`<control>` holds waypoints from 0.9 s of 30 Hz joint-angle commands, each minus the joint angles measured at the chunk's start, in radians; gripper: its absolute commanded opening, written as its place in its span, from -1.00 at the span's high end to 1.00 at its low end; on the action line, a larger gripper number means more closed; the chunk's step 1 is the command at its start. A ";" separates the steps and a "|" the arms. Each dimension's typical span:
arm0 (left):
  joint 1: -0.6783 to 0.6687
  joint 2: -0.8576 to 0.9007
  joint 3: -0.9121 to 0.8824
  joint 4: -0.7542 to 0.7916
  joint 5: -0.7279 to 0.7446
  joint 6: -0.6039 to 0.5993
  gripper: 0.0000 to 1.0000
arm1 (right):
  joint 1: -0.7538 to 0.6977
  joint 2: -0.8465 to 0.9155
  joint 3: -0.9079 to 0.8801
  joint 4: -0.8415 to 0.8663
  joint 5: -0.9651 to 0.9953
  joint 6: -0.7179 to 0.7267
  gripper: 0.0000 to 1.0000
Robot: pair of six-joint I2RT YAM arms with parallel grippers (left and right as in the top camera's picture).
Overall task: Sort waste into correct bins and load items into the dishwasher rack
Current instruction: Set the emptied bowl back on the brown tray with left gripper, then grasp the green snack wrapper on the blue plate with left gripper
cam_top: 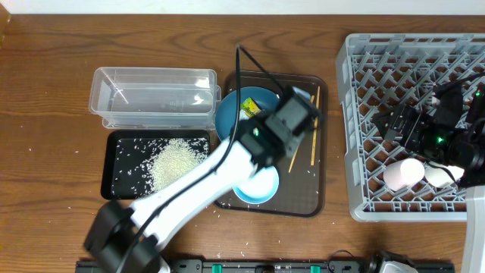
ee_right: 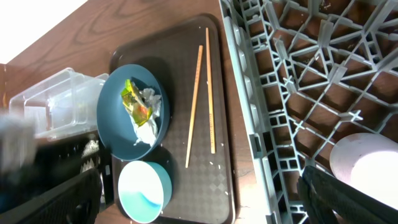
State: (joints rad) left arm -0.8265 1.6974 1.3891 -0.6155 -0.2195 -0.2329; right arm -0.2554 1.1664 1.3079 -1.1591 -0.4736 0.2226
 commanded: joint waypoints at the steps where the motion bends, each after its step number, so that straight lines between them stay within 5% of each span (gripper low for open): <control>1: 0.085 0.114 0.000 0.041 -0.055 0.083 0.04 | 0.005 0.000 0.007 -0.005 -0.002 -0.011 -0.99; 6: 0.186 0.215 0.000 0.096 0.106 -0.004 -0.30 | 0.005 0.000 0.006 -0.016 -0.001 -0.011 -0.98; 12: 0.267 0.251 0.000 0.131 0.277 -0.246 -0.37 | 0.005 0.000 0.006 -0.015 -0.001 -0.011 -0.99; 22: 0.279 0.252 -0.029 0.116 0.343 -0.492 -0.20 | 0.005 0.000 0.006 -0.020 -0.001 -0.011 -0.98; 27: 0.283 0.252 -0.031 0.116 0.341 -0.532 0.10 | 0.005 0.000 0.006 -0.031 -0.001 -0.011 -0.99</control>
State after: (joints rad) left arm -0.5476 1.9446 1.3670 -0.4942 0.1101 -0.6952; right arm -0.2554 1.1671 1.3079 -1.1862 -0.4736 0.2230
